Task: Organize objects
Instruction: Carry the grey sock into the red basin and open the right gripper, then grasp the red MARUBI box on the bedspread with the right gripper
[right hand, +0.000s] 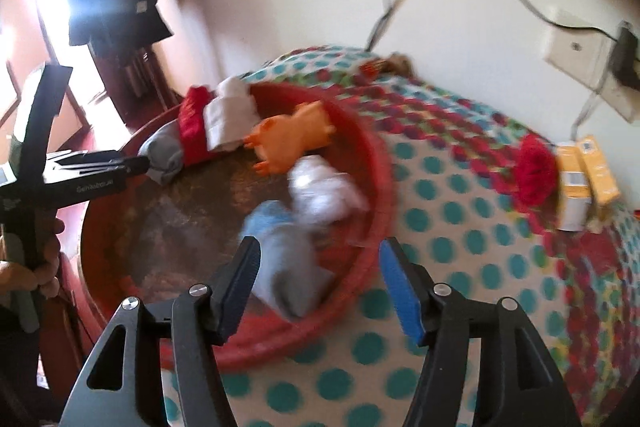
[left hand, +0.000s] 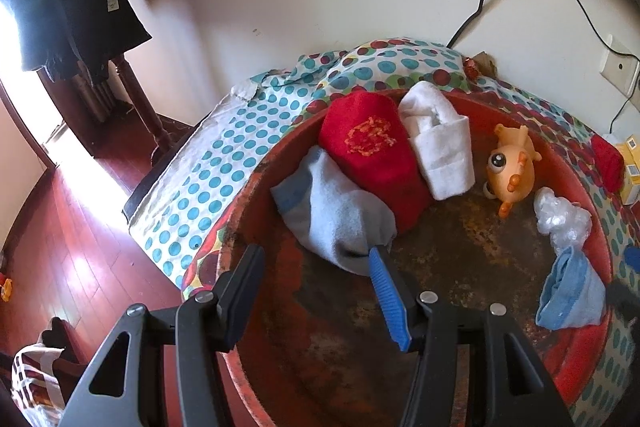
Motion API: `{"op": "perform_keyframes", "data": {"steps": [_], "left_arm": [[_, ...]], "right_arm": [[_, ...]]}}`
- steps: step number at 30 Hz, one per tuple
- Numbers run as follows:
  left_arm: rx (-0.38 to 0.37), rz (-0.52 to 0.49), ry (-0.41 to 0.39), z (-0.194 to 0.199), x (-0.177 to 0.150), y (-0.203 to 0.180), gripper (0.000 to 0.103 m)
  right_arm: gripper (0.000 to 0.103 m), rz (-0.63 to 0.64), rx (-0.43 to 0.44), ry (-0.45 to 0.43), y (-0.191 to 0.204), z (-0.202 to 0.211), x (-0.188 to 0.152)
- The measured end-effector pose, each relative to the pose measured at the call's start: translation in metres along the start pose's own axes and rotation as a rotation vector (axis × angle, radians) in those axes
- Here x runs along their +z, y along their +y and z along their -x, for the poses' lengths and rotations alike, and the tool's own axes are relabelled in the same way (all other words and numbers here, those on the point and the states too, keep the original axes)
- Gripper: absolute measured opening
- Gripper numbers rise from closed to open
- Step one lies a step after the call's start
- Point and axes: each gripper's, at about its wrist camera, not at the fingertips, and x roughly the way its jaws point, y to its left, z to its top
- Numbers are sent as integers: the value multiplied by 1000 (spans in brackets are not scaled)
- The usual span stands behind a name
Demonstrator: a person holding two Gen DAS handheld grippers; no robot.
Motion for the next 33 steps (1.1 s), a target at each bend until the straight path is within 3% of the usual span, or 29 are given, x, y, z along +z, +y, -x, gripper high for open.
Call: {"op": "perform_keyframes", "data": {"steps": [4, 11, 13, 15, 23, 27, 30, 33], "left_arm": [[3, -12, -3, 0, -1, -3, 56], [19, -63, -6, 0, -4, -17, 56], [31, -85, -5, -1, -5, -23, 56], [29, -112, -1, 0, -7, -30, 56], [-79, -64, 29, 26, -3, -47, 56], [-93, -100, 44, 43, -1, -74, 56], [-110, -159, 43, 54, 1, -106, 56], [-143, -226, 44, 61, 1, -147, 56]], "right_arm": [[60, -12, -106, -4, -53, 18, -6], [60, -110, -284, 38, -183, 29, -18], [63, -129, -299, 49, -213, 29, -20], [82, -132, -304, 55, -238, 24, -21], [83, -143, -229, 56, -289, -4, -27], [71, -142, -147, 51, -292, -17, -31], [37, -149, -98, 52, -293, -26, -31], [28, -163, -83, 37, -293, -27, -30]]}}
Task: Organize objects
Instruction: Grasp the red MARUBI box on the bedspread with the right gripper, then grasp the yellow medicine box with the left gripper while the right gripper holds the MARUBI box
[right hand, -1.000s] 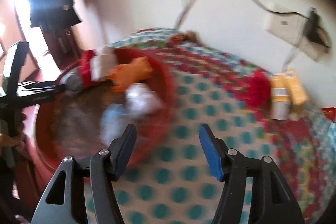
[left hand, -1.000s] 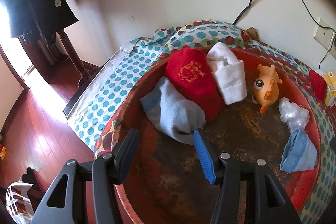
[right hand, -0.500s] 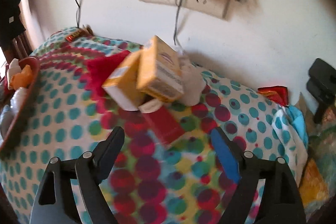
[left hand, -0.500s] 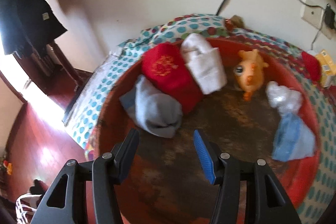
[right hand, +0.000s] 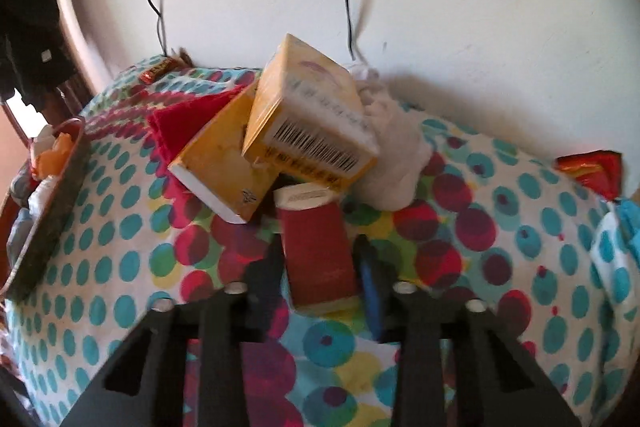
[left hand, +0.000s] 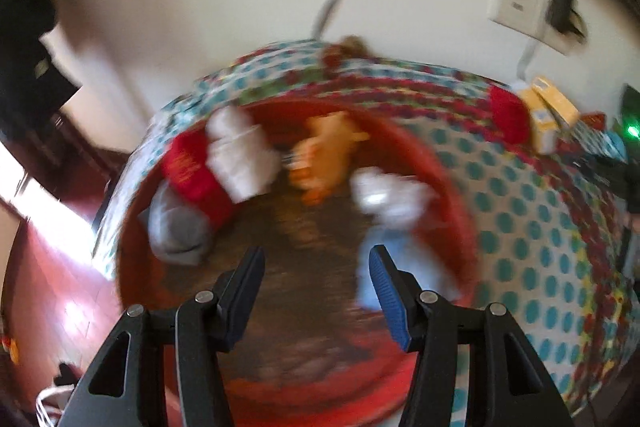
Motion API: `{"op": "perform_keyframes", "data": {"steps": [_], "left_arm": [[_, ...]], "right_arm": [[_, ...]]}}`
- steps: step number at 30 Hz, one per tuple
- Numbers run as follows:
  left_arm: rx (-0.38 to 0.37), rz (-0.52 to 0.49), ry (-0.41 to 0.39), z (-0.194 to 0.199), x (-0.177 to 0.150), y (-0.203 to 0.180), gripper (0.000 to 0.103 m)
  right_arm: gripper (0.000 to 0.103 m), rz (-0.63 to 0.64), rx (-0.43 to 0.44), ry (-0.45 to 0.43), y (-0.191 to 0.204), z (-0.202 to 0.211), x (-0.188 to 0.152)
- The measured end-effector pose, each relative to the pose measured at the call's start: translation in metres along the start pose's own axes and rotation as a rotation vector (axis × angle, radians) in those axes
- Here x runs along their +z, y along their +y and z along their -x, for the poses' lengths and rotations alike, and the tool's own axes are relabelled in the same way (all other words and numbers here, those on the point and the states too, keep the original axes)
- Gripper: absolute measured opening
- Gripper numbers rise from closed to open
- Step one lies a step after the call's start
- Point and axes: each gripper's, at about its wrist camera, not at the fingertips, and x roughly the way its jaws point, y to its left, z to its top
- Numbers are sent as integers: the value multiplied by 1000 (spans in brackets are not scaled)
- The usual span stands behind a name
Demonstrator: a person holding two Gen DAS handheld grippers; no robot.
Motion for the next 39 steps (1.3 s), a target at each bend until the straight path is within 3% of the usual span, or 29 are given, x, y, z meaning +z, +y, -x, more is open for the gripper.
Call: {"op": "perform_keyframes", "data": {"steps": [4, 9, 15, 23, 28, 34, 39], "left_arm": [[-66, -86, -2, -4, 12, -61, 56], [-225, -158, 11, -21, 25, -138, 56], [-345, -212, 48, -54, 47, -203, 56], [-434, -123, 89, -106, 89, -230, 56], [-445, -99, 67, -117, 104, -240, 56], [-502, -43, 119, -138, 123, -245, 56], [-593, 58, 136, -149, 133, -238, 54]], "right_arm": [[27, -10, -8, -1, 3, 8, -10], [27, -19, -64, 8, 6, 37, -44], [28, -79, -74, -9, -3, 61, -71], [29, -103, -64, -12, -7, 61, -72], [29, -123, -38, -17, -11, 61, -73], [30, -127, -32, -18, -12, 61, -73], [30, -140, -17, -21, -14, 62, -73]]}}
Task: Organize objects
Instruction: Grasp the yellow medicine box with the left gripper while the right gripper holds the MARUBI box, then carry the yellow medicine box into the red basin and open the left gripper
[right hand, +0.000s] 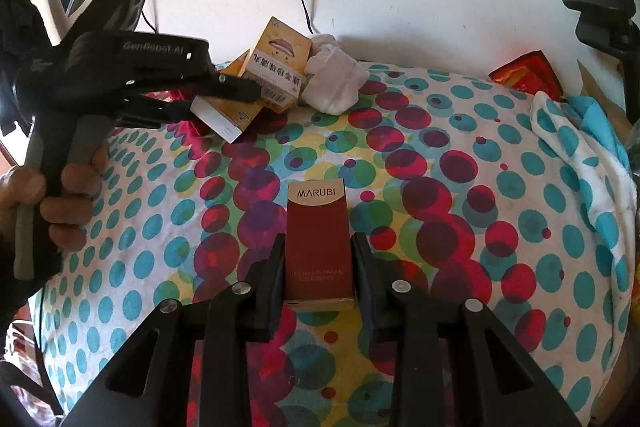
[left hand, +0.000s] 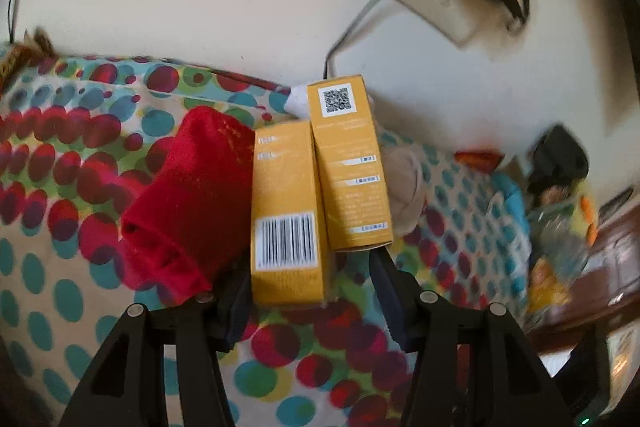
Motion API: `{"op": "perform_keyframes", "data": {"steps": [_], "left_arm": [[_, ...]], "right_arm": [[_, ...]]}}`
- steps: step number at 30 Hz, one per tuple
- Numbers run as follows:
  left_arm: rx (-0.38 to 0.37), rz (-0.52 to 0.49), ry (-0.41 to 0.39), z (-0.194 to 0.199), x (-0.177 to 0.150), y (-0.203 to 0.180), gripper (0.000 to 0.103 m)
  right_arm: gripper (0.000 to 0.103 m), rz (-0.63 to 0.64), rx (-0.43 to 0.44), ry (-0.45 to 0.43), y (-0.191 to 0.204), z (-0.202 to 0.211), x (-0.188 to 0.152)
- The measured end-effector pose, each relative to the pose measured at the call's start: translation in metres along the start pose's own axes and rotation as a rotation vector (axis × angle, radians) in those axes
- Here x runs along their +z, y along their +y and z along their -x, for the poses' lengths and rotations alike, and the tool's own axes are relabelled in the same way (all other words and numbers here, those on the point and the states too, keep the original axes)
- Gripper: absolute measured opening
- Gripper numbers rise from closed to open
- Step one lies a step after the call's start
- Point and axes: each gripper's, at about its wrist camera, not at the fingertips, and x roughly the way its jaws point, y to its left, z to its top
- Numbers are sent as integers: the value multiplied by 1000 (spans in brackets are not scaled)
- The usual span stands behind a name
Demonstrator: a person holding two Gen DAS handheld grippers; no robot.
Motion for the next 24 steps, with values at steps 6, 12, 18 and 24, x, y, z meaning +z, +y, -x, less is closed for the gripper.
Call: {"op": "perform_keyframes", "data": {"steps": [6, 12, 18, 24], "left_arm": [[61, -62, 5, -3, -1, -11, 31], [165, -160, -1, 8, -20, -25, 31], [225, -265, -22, 33, -51, -37, 31], [275, -281, -2, 51, -87, -33, 31]], "right_arm": [[30, -3, 3, 0, 1, 1, 0], [30, 10, -15, 2, 3, -1, 0], [29, 40, -51, 6, 10, -3, 1], [28, 57, -75, 7, 11, -4, 0]]}}
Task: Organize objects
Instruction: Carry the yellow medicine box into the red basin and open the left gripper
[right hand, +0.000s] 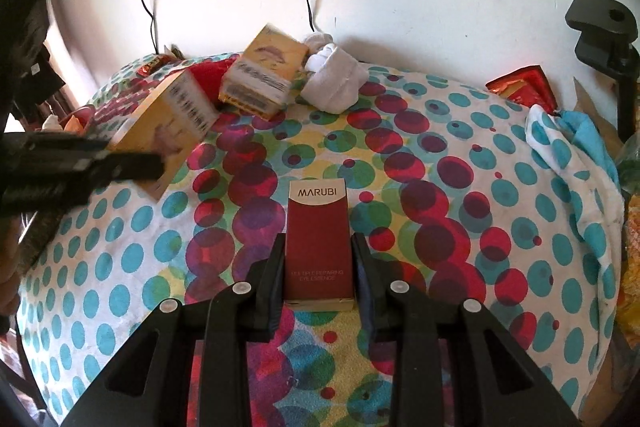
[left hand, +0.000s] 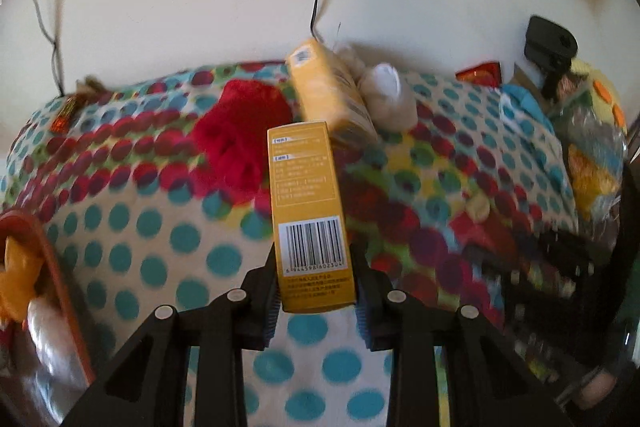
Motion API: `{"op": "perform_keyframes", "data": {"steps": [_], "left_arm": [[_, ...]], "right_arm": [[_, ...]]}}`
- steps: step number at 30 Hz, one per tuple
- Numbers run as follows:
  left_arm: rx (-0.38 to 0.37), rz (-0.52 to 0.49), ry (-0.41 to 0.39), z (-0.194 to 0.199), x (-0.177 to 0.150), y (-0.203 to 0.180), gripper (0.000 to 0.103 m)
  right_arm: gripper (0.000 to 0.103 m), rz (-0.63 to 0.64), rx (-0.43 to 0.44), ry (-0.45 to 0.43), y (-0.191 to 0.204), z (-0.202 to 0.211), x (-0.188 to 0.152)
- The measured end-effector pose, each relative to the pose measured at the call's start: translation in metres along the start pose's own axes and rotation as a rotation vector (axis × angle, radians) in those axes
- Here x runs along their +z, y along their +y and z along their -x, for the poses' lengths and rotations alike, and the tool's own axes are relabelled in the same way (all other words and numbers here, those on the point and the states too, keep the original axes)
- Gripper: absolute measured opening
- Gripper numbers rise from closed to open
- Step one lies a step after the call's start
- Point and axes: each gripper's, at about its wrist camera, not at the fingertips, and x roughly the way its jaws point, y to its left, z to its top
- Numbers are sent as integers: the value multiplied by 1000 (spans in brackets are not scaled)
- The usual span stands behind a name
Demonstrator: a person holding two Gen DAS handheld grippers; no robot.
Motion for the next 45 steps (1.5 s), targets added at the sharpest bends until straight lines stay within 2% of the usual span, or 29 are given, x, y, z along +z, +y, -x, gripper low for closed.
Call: {"op": "perform_keyframes", "data": {"steps": [3, 7, 12, 22, 35, 43, 45], "left_arm": [[34, -26, 5, 8, -18, -2, 31], [31, -28, 3, 23, -40, 0, 31], [29, -24, 4, 41, -56, 5, 31], [81, -36, -37, 90, -75, 24, 31], [199, 66, -74, 140, -100, 100, 31], [284, 146, -56, 149, -118, 151, 31], [283, 164, -42, 148, -123, 163, 31]], "right_arm": [[28, 10, -13, 1, 2, -1, 0], [28, 29, -38, 4, 5, -3, 0], [28, 42, -55, 7, 8, -2, 1], [28, 52, -68, 8, 10, -2, 1], [28, 59, -79, 9, 10, -3, 1], [28, 58, -83, 9, 10, -3, 1], [28, 60, -85, 9, 10, -3, 1]]}}
